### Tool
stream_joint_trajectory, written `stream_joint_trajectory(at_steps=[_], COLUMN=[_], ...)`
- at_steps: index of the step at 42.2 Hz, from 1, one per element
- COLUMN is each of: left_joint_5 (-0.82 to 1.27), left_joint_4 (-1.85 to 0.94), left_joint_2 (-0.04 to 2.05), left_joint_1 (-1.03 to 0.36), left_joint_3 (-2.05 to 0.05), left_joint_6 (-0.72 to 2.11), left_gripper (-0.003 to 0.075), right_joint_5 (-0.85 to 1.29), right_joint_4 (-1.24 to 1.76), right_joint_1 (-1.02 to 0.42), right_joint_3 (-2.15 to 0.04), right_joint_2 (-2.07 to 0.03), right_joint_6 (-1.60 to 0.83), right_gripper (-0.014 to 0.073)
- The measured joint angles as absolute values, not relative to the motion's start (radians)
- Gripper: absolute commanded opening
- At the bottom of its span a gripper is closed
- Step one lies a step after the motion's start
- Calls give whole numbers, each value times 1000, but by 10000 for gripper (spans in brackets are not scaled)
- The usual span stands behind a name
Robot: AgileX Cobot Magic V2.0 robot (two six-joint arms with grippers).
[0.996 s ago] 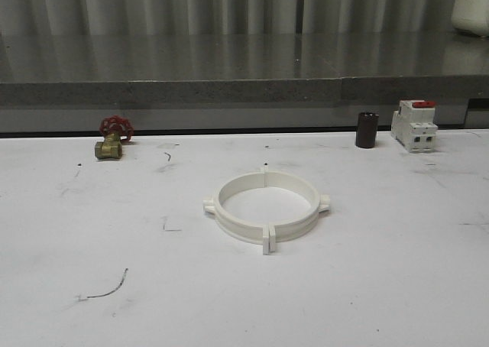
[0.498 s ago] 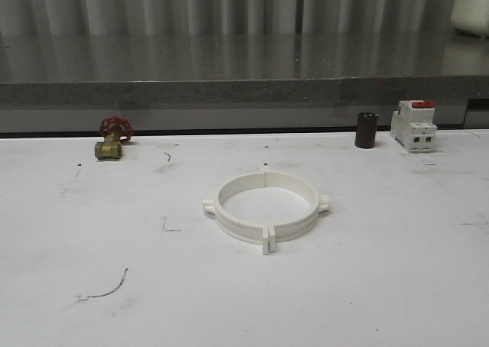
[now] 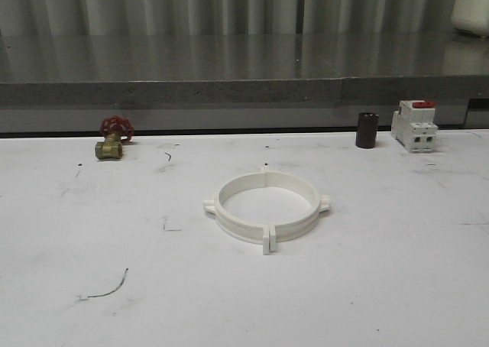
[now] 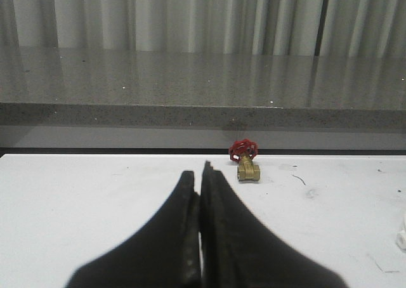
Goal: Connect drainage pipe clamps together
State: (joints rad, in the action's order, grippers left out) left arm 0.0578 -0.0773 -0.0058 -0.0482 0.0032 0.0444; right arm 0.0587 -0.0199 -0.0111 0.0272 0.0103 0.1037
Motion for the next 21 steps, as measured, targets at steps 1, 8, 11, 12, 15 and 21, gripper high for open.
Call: stream_joint_trajectory(at_steps=[1, 8, 11, 12, 15, 21], left_joint_5=[58, 58, 58, 58, 58, 58], left_joint_4=[-77, -77, -77, -77, -77, -77], left_joint_2=[-6, -6, -6, -6, -6, -6], left_joint_1=[-48, -48, -48, -48, -48, -48], left_joint_3=[3, 3, 3, 3, 3, 3], left_joint_6=[44, 44, 44, 44, 44, 44], left_gripper=[-20, -20, -20, -20, -20, -20], right_joint_5=[59, 59, 57, 57, 57, 57], right_joint_4=[-20, -20, -20, -20, -18, -18], right_joint_1=[-15, -30, -30, -30, -30, -30], right_joint_3=[27, 28, 28, 28, 28, 28], right_joint_2=[10, 10, 10, 10, 10, 10], right_joint_6=[104, 104, 104, 104, 102, 102], right_gripper=[-65, -65, -65, -65, -65, -65])
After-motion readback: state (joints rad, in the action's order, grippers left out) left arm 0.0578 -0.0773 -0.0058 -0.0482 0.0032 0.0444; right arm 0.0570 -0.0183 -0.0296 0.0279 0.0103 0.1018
